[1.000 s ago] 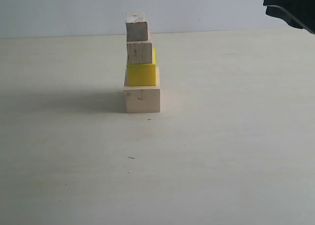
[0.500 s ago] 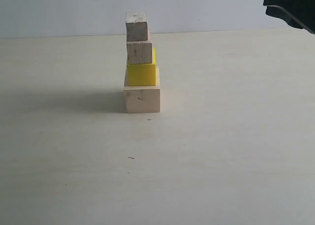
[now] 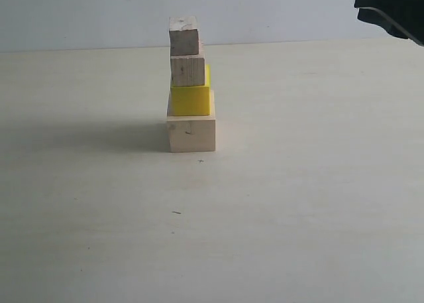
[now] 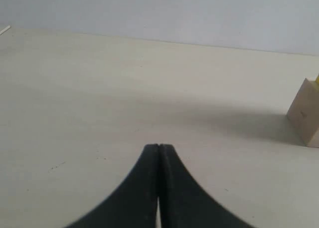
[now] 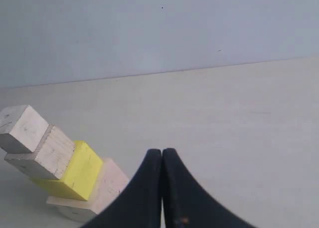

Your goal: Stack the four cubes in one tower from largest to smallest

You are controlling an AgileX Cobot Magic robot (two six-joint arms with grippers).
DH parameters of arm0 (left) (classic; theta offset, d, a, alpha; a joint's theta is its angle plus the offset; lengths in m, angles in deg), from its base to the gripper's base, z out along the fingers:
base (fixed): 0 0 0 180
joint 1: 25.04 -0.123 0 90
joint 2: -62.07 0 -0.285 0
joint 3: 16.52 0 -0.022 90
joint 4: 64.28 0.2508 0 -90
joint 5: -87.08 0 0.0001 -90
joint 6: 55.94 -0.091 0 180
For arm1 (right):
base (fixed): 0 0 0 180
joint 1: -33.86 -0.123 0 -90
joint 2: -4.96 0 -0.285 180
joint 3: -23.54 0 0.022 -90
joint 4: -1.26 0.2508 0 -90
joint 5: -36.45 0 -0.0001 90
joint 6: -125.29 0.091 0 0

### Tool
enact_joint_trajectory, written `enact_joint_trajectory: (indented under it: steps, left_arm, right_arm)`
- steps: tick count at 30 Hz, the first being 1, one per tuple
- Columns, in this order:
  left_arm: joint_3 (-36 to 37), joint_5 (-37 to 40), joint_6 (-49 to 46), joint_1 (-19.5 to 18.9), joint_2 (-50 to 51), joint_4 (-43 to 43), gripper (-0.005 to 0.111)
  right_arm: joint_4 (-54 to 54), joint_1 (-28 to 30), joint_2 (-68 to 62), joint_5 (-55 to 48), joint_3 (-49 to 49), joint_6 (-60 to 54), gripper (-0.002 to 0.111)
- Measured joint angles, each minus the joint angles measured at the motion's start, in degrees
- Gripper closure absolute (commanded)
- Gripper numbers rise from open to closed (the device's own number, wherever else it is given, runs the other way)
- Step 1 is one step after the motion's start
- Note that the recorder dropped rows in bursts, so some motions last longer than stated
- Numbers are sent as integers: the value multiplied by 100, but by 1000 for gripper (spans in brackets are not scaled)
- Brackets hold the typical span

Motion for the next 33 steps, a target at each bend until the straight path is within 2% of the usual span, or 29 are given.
enact_joint_trajectory:
  steps: [11, 15, 24, 33]
  left_arm:
    - [0, 0, 0, 0, 0, 0, 107]
    - [0, 0, 0, 0, 0, 0, 107]
    - [0, 0, 0, 0, 0, 0, 107]
    - [0, 0, 0, 0, 0, 0, 107]
  right_arm:
    - [-22, 0, 18, 37, 0, 0, 108]
    - [-337, 0, 300, -77, 0, 0, 108]
    - [-1531, 84, 2521, -369, 232, 13, 108]
    - [-2125, 874, 4574, -283, 1518, 468, 108]
